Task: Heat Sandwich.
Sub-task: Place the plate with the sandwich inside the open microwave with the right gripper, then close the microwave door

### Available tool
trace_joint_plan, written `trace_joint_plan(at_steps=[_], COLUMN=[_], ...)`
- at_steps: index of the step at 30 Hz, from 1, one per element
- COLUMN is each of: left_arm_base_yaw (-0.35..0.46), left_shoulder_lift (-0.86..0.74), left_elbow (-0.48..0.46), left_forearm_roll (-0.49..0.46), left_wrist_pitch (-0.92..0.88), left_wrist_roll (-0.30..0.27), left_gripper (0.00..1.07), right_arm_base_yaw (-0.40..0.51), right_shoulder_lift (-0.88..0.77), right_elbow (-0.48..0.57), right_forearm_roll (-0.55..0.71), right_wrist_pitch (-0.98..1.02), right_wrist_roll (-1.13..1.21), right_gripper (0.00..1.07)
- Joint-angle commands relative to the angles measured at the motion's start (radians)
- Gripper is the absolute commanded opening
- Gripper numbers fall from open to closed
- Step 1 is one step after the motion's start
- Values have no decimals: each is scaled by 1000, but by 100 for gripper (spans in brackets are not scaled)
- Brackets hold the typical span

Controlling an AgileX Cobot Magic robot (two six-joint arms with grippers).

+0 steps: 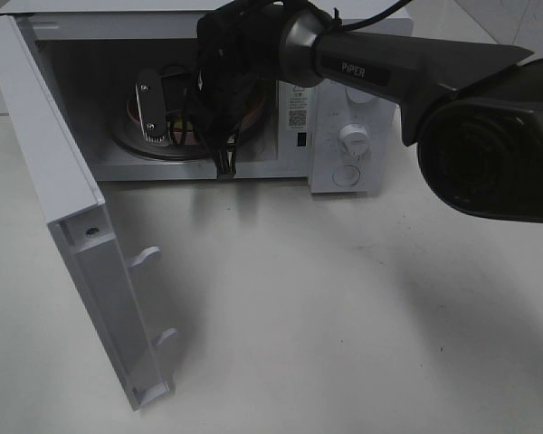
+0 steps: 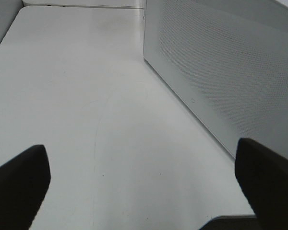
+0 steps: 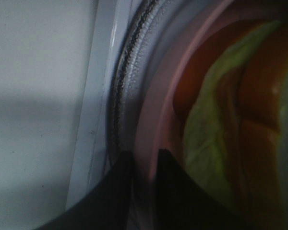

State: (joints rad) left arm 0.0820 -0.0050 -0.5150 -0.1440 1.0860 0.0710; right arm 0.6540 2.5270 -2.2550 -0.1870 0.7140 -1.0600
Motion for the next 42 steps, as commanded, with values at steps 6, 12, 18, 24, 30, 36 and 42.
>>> trace_joint_plan(at_steps=[6,12,18,24,30,36,42], left_arm_base_yaw=[-3,-3,-3,-3,-3,-3,-3], left_shoulder_lift=[-17,-17,-17,-17,-17,-17,-17], left_elbow=[0,0,0,0,0,0,0], left_forearm_roll=[2,2,2,2,2,2,2], left_wrist_pitch=[-11,-11,-11,-11,-11,-11,-11], left_wrist_roll=[-6,-6,-6,-6,-6,-6,-6], left_gripper=[98,98,98,98,98,98,98], right_arm_base_yaw=[3,3,3,3,3,3,3], right_shoulder_lift=[-6,-73,-140,-187,-266,-350,-425], right_elbow=[-6,116,238,323,465,602,709], right_forearm_roll=[8,32,34,43,58,55,55], right_wrist_pitch=[7,-62,-145,-190,-273,-346,-386], right_wrist_roll=[43,44,43,44,44,44,44], right_gripper=[48,68,73,73,73,73,73])
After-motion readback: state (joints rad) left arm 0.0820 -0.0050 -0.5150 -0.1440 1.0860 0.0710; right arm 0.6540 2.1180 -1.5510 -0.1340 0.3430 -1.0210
